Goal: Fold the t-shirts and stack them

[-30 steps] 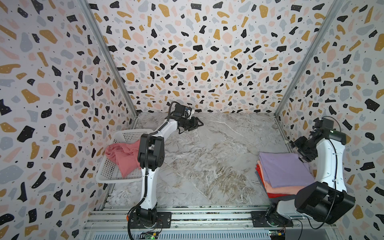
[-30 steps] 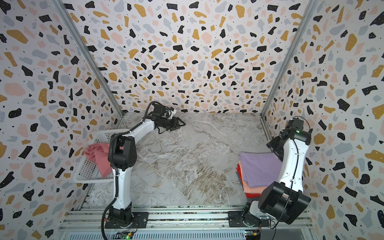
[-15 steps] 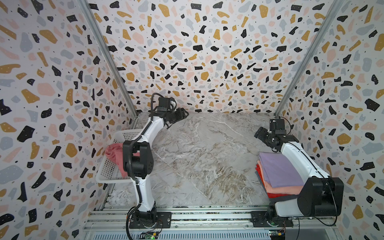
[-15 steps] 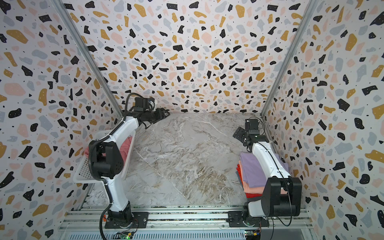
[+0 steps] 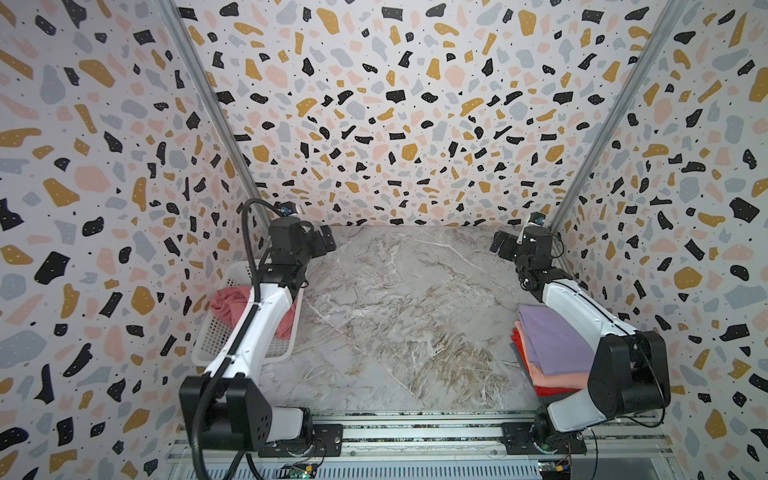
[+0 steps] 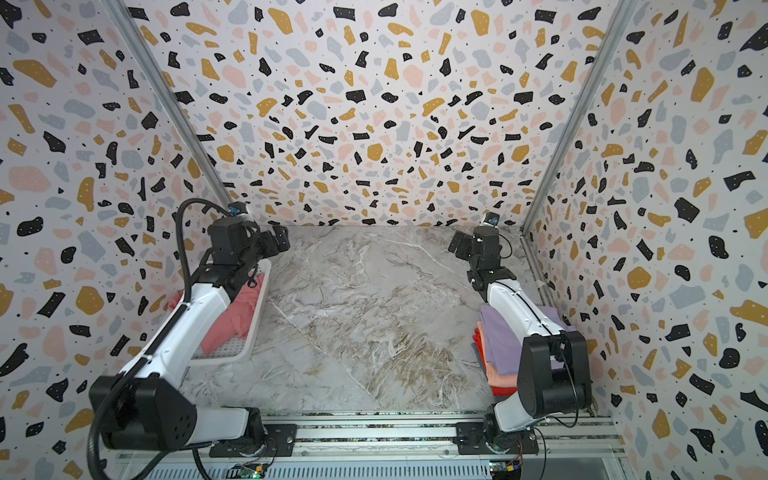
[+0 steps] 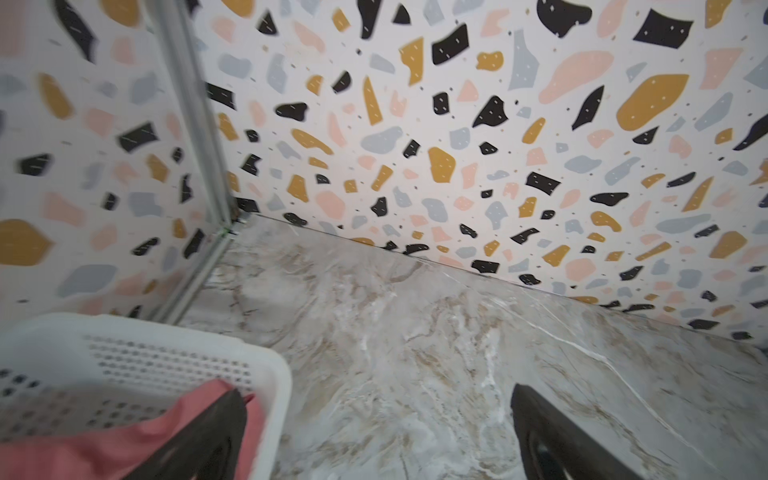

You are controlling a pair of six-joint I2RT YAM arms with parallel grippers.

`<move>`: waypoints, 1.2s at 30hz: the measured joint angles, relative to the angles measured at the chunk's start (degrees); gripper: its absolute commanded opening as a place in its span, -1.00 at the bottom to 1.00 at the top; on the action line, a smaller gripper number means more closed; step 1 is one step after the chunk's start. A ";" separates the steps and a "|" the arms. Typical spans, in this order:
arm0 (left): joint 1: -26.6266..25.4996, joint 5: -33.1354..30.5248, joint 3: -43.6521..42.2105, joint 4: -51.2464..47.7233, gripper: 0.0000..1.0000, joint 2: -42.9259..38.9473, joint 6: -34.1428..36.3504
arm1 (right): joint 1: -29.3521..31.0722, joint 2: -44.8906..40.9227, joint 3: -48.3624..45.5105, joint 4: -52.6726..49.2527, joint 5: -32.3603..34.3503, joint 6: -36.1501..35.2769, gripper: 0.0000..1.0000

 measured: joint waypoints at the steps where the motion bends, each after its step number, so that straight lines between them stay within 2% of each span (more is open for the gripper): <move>1: 0.04 -1.75 -3.58 3.08 0.99 -3.08 0.87 | 0.00 -0.90 -1.46 0.57 0.66 -0.50 0.98; 4: 0.11 -7.08 -14.01 12.44 1.00 -9.42 3.50 | -0.02 -2.97 -5.51 2.23 1.88 -2.49 0.98; 6: 0.11 -9.64 -19.91 18.03 0.99 -10.43 4.68 | -0.09 -4.28 -8.24 3.34 2.19 -4.00 0.98; 10: 0.11 -14.29 -30.80 27.58 0.99 -8.50 5.01 | -0.07 -7.96 -14.14 5.60 2.32 -7.80 0.98; 16: 0.13 -18.60 -39.78 41.88 1.00 -1.44 4.79 | -0.07 -15.37 -24.44 14.19 2.86 -13.94 0.98; 20: 0.37 -19.58 -42.62 50.75 0.99 4.00 4.87 | -0.13 -16.59 -26.86 15.91 3.69 -16.57 0.98; 26: 0.42 -20.06 -41.35 61.72 1.00 11.91 8.00 | -0.31 -16.55 -30.29 20.17 5.99 -17.92 0.98; 32: 0.42 -16.81 -40.35 66.90 0.99 17.59 8.31 | -0.76 -14.71 -31.06 21.75 8.68 -17.90 0.98; 36: 0.42 -14.21 -40.57 67.19 0.99 17.49 7.17 | -1.03 -12.52 -30.45 21.64 10.21 -17.57 0.98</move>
